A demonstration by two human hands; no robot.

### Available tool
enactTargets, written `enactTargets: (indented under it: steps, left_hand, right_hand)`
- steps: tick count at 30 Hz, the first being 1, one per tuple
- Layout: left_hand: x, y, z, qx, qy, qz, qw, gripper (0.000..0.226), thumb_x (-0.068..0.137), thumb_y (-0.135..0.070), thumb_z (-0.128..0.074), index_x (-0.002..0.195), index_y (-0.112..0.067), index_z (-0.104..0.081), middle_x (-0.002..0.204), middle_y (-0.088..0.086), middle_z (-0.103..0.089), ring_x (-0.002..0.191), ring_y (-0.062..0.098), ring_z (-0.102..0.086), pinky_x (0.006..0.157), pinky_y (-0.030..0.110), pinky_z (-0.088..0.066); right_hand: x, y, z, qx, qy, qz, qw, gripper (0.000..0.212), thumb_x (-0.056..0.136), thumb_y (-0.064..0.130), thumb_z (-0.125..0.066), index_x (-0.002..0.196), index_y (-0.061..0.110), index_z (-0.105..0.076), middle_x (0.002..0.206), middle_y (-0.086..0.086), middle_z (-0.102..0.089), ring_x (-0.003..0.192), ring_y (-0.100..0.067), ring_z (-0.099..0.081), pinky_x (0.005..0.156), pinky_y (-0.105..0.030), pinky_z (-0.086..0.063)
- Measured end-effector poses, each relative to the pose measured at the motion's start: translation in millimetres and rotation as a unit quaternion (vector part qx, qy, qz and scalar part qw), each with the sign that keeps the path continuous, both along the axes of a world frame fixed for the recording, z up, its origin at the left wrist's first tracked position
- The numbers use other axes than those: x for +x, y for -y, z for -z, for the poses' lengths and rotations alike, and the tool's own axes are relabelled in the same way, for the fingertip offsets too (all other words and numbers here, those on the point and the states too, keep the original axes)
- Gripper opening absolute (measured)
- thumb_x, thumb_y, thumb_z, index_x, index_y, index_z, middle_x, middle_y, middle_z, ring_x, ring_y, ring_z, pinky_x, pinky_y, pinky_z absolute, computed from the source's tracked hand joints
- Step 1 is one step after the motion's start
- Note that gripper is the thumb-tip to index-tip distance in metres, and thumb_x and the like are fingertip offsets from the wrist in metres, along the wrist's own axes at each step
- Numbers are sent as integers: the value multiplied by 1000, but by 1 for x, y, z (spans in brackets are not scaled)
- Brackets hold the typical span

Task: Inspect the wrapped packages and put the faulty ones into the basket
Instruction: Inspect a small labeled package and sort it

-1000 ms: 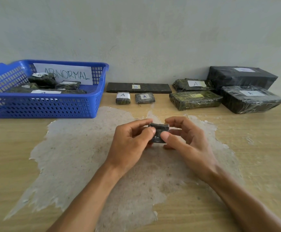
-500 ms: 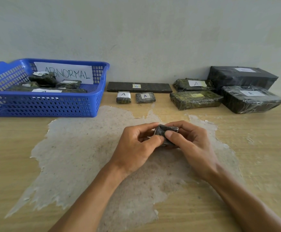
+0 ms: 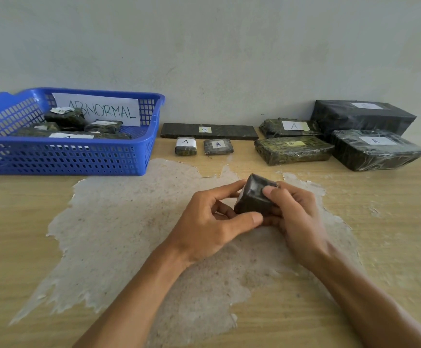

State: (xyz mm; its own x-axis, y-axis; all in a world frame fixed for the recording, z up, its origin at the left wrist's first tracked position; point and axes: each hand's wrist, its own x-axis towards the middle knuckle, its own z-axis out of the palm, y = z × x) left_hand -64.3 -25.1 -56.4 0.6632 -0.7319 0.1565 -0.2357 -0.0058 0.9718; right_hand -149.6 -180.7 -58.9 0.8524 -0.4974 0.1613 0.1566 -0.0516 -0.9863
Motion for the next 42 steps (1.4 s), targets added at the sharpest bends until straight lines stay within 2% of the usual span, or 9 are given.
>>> enactTargets:
  steps: [3,8,13,19,24,26,32,35,42]
  left_hand:
    - [1,2,2,10,14,-43,999,53,87,-26,-77,137,-25,-61,106,3,-76,87,30,-69,76,39,-61]
    - [0,2,2,-22,3,-46,999,21,94,-20,-67,114,-27,-71,103,-3,-76,90,15,-72,69,18,-54]
    - [0,2,2,-35,-11,-42,998,17,96,-15,-65,111,-15,-74,98,3,-78,93,18,-73,75,27,-59]
    - [-1,3,3,-28,-2,-33,999,26,88,-12,-75,107,-29,-72,97,5,-77,91,30,-69,81,43,-60]
    - [-1,4,2,-30,8,-31,999,28,93,-9,-66,112,-27,-74,98,3,-77,96,28,-68,82,36,-58]
    - [-2,2,0,-40,7,-30,999,28,95,-5,-61,110,-25,-75,97,1,-78,97,23,-70,85,34,-58]
    - [-3,0,-2,-43,2,-21,999,27,95,-2,-60,106,-20,-76,96,1,-79,94,16,-72,79,26,-60]
    - [-3,0,-2,-38,17,-25,999,30,91,-4,-68,105,-29,-75,97,-1,-78,94,17,-72,84,34,-60]
    - [-2,1,-2,-40,-11,-39,998,26,95,-3,-59,102,-21,-76,87,7,-76,77,13,-67,64,18,-51]
  right_hand:
    - [-1,0,-4,29,-26,-17,999,37,101,38,-52,97,9,-74,89,-22,-75,80,-40,-73,62,-40,-60]
    - [-3,0,-5,6,-49,-59,997,53,90,64,-54,104,18,-77,97,-21,-75,87,-40,-73,69,-43,-61]
    - [-2,-6,-4,-46,-40,-26,998,23,94,32,-67,104,13,-76,91,-13,-77,83,-29,-74,64,-35,-59]
    - [-3,-6,-5,-33,-41,-22,998,30,102,21,-56,84,24,-80,85,-10,-77,77,-28,-74,68,-45,-61]
    - [-1,-3,-2,-19,-29,-24,999,18,92,30,-66,97,18,-78,88,-12,-77,78,-30,-74,62,-36,-60]
    - [-1,0,-1,-3,-24,-31,999,30,83,29,-66,109,15,-72,85,-10,-77,74,-26,-72,63,-37,-60]
    - [-2,-2,-3,-29,-15,-31,999,25,92,-1,-66,114,11,-67,89,-11,-79,79,-28,-75,66,-35,-62]
    - [-2,-1,-3,-32,-9,-15,999,22,92,-5,-62,108,9,-68,85,-13,-78,74,-29,-74,63,-34,-62]
    - [-1,1,-1,-17,-5,-35,999,24,89,16,-71,112,10,-67,88,-18,-77,76,-41,-71,64,-38,-61]
